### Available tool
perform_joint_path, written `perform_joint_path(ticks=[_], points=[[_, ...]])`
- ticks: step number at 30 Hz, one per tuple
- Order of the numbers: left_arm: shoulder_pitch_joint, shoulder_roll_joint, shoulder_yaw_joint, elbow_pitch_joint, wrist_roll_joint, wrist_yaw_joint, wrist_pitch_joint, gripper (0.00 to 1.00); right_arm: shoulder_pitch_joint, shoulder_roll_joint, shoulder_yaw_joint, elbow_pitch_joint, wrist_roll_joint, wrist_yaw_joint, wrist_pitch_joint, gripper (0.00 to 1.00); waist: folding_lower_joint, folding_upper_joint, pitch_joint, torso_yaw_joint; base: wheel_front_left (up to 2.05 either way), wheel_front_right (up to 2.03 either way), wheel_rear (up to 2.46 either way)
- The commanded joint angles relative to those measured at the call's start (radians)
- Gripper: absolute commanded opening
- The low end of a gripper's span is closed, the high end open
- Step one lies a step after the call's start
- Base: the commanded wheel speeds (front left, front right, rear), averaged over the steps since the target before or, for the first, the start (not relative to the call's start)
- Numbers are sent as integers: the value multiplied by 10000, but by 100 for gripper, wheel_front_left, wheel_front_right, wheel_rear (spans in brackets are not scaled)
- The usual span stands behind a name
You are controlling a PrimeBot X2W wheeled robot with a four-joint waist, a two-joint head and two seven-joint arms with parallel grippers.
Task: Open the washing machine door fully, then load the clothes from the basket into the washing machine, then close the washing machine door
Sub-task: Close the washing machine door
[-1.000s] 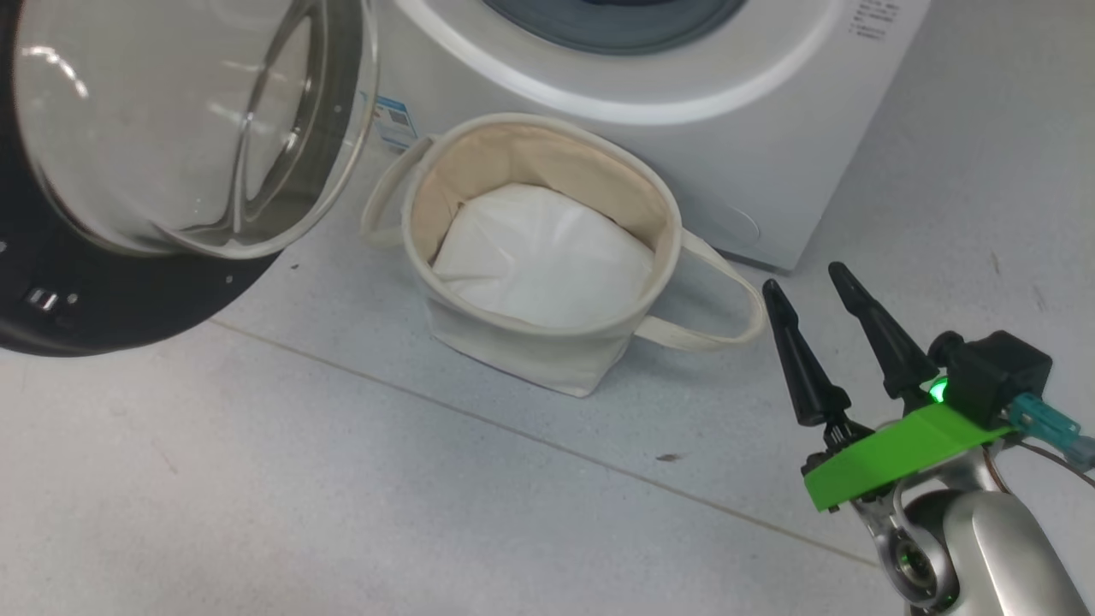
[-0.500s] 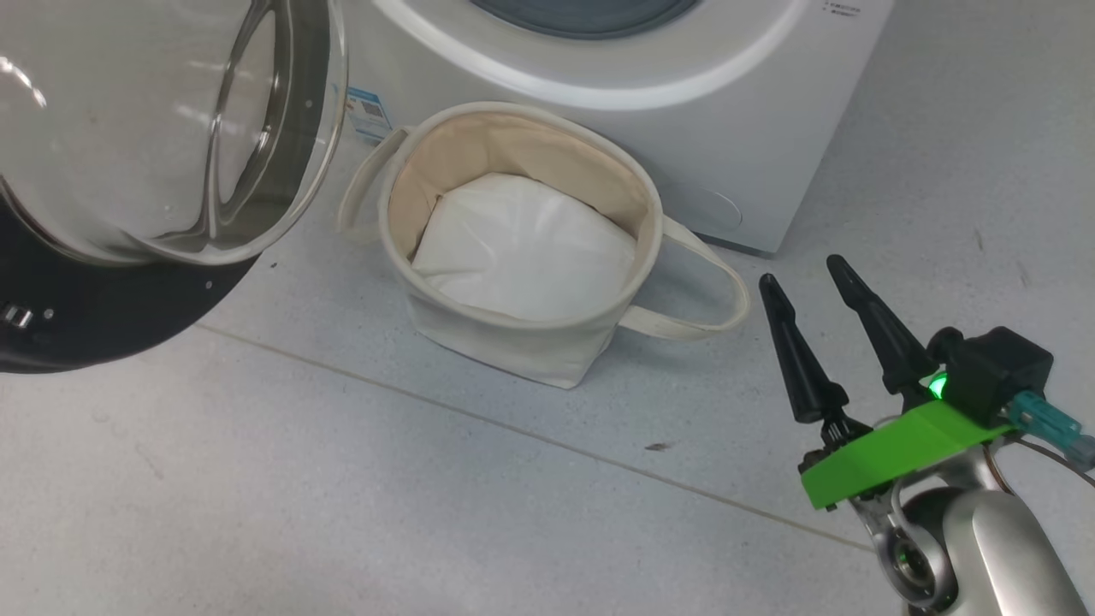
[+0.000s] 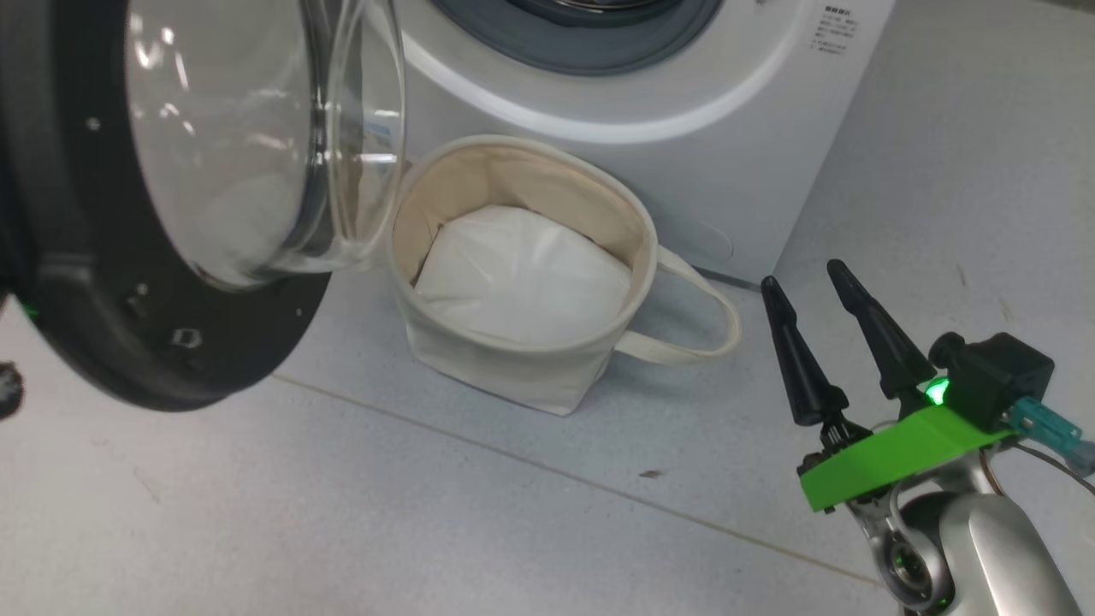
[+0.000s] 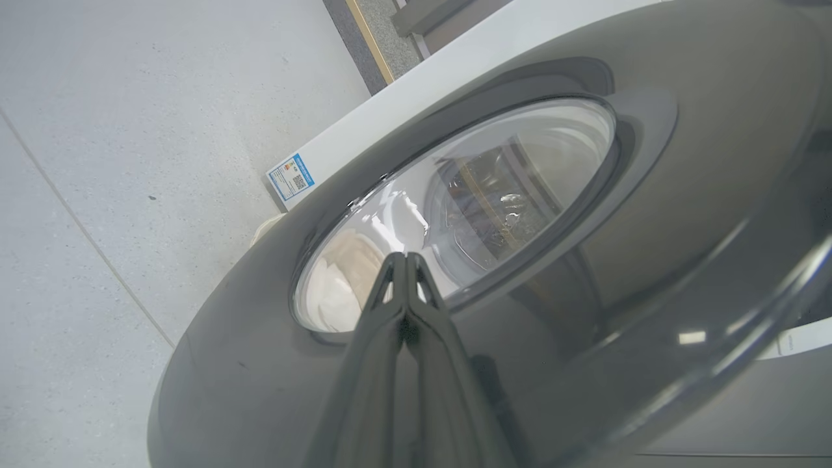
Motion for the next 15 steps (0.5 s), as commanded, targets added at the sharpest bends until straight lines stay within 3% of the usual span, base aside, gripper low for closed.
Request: perform_joint_path(ticks=[1,8,15], points=[[-59,551,263,-558,23,-61,80,0,-29,66,184,-268,72,10,-115,100,0,0,-126,-11,0,0,0],[1028,152,-629,-2747,607,-61,-413,0,143,49,187,-5,322,10,-403,100,0,0,-502,-203,0,0,0],[1673,205,-1741,-4079,1435,-61,-1173,0,323,38,136,131,460,10,-617,100,0,0,-753,-595,0,0,0]])
